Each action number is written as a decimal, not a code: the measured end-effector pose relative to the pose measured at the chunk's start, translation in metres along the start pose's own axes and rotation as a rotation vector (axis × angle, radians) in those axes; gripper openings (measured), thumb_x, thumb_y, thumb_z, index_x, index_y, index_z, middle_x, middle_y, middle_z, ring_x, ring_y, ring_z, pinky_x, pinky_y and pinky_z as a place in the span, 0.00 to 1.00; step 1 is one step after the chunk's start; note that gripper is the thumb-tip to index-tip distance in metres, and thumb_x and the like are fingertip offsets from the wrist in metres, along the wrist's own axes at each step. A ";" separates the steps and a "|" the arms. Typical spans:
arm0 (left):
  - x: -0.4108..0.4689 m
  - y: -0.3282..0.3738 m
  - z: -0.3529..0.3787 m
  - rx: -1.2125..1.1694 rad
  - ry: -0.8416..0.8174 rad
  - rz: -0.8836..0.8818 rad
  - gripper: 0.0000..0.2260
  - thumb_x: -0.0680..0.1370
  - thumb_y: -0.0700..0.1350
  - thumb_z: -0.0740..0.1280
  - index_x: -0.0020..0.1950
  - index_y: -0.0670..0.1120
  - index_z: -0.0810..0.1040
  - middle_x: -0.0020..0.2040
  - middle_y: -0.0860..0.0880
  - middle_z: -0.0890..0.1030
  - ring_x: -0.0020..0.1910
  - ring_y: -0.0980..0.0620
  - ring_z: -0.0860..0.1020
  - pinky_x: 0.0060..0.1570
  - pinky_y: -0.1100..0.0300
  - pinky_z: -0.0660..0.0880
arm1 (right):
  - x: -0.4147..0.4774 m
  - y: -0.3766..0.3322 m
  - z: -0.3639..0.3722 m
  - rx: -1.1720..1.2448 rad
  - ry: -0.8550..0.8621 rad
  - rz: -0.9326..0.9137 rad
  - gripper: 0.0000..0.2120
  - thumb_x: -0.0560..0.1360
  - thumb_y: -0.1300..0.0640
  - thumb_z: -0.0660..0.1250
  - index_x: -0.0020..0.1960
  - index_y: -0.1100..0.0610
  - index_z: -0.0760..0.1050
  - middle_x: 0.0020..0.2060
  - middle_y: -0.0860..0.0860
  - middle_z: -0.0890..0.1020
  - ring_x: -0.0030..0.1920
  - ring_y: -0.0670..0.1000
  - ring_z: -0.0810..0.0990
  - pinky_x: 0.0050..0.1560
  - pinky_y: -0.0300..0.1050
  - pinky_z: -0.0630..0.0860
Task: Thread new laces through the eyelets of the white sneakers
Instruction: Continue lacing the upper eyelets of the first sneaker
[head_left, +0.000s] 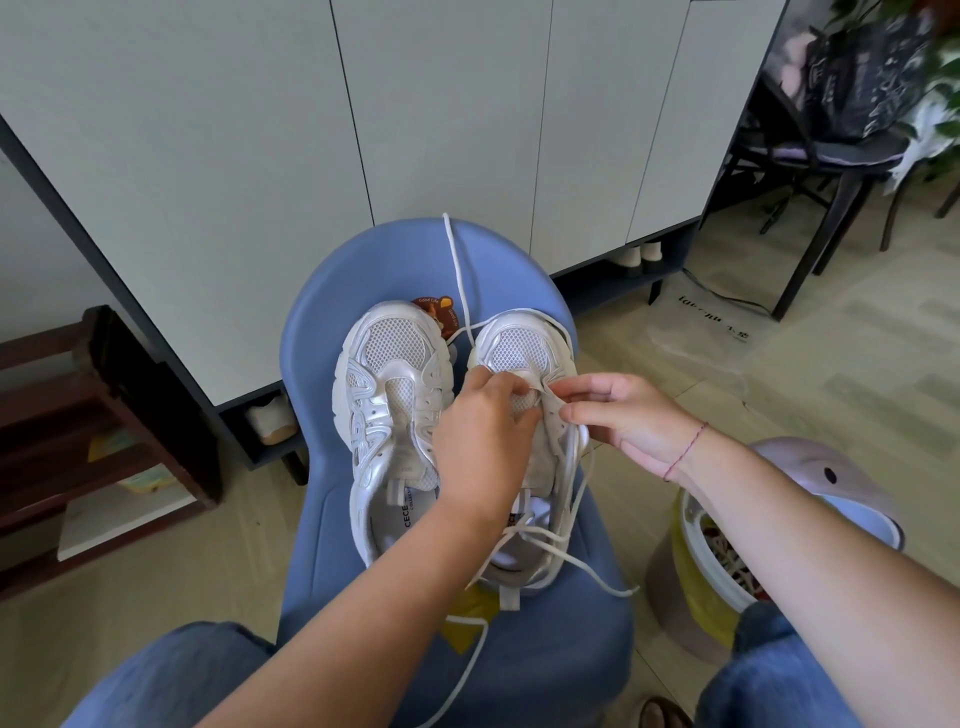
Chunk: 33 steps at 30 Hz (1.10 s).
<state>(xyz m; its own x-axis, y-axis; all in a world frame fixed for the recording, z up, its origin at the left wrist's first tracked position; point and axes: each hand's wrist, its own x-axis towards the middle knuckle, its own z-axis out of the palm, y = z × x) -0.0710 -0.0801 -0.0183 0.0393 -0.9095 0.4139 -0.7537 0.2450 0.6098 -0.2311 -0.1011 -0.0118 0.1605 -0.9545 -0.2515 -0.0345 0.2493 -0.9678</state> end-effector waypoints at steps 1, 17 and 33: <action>0.000 0.000 0.000 -0.001 0.001 0.002 0.11 0.73 0.48 0.72 0.54 0.47 0.80 0.49 0.50 0.78 0.41 0.49 0.78 0.36 0.58 0.72 | 0.000 0.001 -0.001 0.008 -0.009 0.003 0.13 0.72 0.72 0.67 0.53 0.59 0.79 0.43 0.53 0.84 0.45 0.49 0.81 0.56 0.45 0.76; -0.001 -0.007 0.017 0.074 0.141 0.155 0.05 0.71 0.42 0.74 0.37 0.42 0.81 0.32 0.46 0.79 0.24 0.46 0.76 0.23 0.63 0.67 | 0.005 0.003 0.000 0.102 -0.029 0.031 0.12 0.72 0.72 0.65 0.51 0.61 0.80 0.43 0.55 0.83 0.41 0.48 0.81 0.50 0.40 0.77; 0.001 -0.015 0.021 0.074 0.177 0.256 0.15 0.77 0.47 0.58 0.37 0.41 0.78 0.32 0.46 0.78 0.23 0.47 0.75 0.20 0.61 0.69 | 0.000 0.001 0.007 0.089 -0.030 -0.011 0.11 0.72 0.71 0.66 0.51 0.60 0.77 0.41 0.52 0.81 0.39 0.46 0.79 0.42 0.37 0.75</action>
<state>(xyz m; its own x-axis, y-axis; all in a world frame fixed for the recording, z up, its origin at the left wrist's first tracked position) -0.0734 -0.0919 -0.0418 -0.0487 -0.7473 0.6627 -0.7992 0.4271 0.4230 -0.2241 -0.1000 -0.0132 0.1901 -0.9521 -0.2394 0.0546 0.2537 -0.9657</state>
